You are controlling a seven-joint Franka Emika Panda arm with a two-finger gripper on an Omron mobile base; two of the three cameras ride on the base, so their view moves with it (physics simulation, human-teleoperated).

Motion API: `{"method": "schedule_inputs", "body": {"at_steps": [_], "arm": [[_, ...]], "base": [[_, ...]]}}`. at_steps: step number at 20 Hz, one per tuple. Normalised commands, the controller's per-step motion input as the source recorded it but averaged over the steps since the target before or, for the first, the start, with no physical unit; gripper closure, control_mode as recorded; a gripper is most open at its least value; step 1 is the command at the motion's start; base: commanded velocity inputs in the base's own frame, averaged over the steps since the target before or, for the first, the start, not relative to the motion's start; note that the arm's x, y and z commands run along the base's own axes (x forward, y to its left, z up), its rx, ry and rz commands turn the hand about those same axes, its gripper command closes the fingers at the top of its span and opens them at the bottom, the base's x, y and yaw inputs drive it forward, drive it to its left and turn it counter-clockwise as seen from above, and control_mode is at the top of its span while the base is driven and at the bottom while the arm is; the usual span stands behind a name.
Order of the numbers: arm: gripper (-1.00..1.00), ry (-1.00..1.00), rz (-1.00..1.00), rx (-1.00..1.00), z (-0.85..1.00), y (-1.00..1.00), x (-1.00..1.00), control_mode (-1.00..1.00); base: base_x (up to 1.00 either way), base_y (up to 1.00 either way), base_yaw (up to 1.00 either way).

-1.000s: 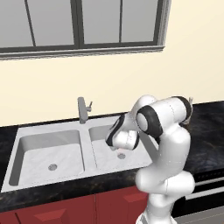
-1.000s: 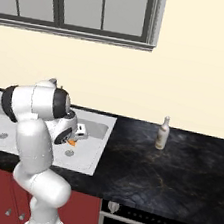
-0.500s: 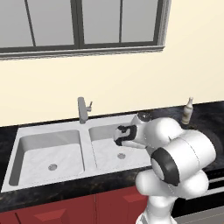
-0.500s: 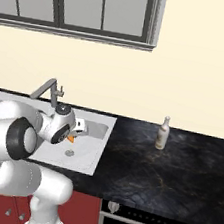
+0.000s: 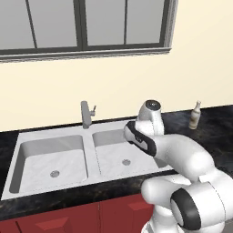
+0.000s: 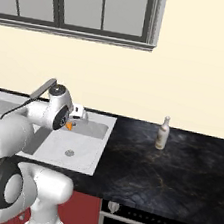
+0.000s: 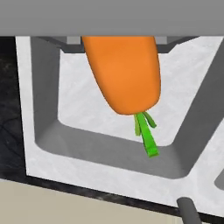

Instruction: Turn on the sink faucet. Then move the carrot from the counter to the sink. Turn off the sink. Move the vegetable from the sink to the pot next to the stove. Finally move the pot to the front right burner.

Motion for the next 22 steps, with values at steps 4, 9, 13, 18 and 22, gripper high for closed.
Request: {"method": "schedule_inputs", "body": {"at_steps": [4,9,13,18,22], "arm": [[1.00,0.14,-0.08,0.00,0.90,-0.02,-0.37,-1.00],[1.00,0.04,-0.06,0.00,0.50,-0.10,-0.50,-1.00],[1.00,0.00,-0.01,0.00,0.00,0.00,-0.01,-1.00],[1.00,0.00,0.00,0.00,0.00,0.00,0.00,-1.00],[1.00,-0.05,-0.02,0.00,0.00,0.00,-0.17,1.00]], "base": [[0.00,0.00,0.00],[0.00,0.00,0.00],[0.00,0.00,0.00],[0.00,0.00,0.00],[-0.30,0.00,-0.14]]}}
